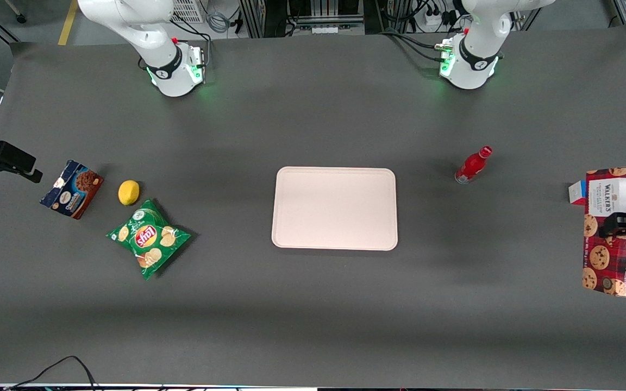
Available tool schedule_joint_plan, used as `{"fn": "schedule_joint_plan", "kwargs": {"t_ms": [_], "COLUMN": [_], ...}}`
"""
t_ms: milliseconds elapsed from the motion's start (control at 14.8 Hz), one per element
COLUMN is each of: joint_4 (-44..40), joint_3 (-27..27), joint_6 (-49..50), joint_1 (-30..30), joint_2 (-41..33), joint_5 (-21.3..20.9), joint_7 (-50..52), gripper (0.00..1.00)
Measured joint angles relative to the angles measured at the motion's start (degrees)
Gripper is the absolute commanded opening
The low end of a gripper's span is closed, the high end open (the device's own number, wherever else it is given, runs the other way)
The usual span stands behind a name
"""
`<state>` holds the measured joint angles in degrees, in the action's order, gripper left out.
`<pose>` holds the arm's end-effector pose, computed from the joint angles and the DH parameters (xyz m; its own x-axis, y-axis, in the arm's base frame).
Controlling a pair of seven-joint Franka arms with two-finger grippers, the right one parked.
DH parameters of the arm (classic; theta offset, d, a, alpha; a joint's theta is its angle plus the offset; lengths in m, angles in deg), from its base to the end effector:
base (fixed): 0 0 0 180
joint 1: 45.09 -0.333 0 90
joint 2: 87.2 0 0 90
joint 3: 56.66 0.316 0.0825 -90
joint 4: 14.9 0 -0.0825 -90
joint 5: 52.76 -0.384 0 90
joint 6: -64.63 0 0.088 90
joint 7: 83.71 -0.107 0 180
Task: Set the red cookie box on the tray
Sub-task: 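Lift the box and carry it with the left gripper onto the tray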
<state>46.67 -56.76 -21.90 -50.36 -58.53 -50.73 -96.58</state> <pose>0.6868 0.0585 0.5392 0.9892 -0.1359 -0.0550 -0.1333 -0.9898 0.0498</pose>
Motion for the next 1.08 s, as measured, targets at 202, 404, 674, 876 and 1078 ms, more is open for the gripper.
{"fn": "schedule_joint_plan", "kwargs": {"t_ms": [202,404,674,876,1078], "joint_4": [-0.58,-1.08,0.26,3.64,10.17], "joint_3": [-3.54,-10.7,-25.2,-36.19,-43.6], "joint_6": [0.45,2.35,2.52,0.21,-5.56], "joint_1": [0.53,1.53,2.99,3.94,4.49], "joint_2": [-0.07,-0.74,-1.41,-1.46,-2.03], "joint_5": [-0.19,-1.06,-9.25,-14.86,-20.69], "joint_7": [8.07,20.06,38.74,49.47,53.04], "gripper": [0.0,0.0,0.0,0.0,0.0]}}
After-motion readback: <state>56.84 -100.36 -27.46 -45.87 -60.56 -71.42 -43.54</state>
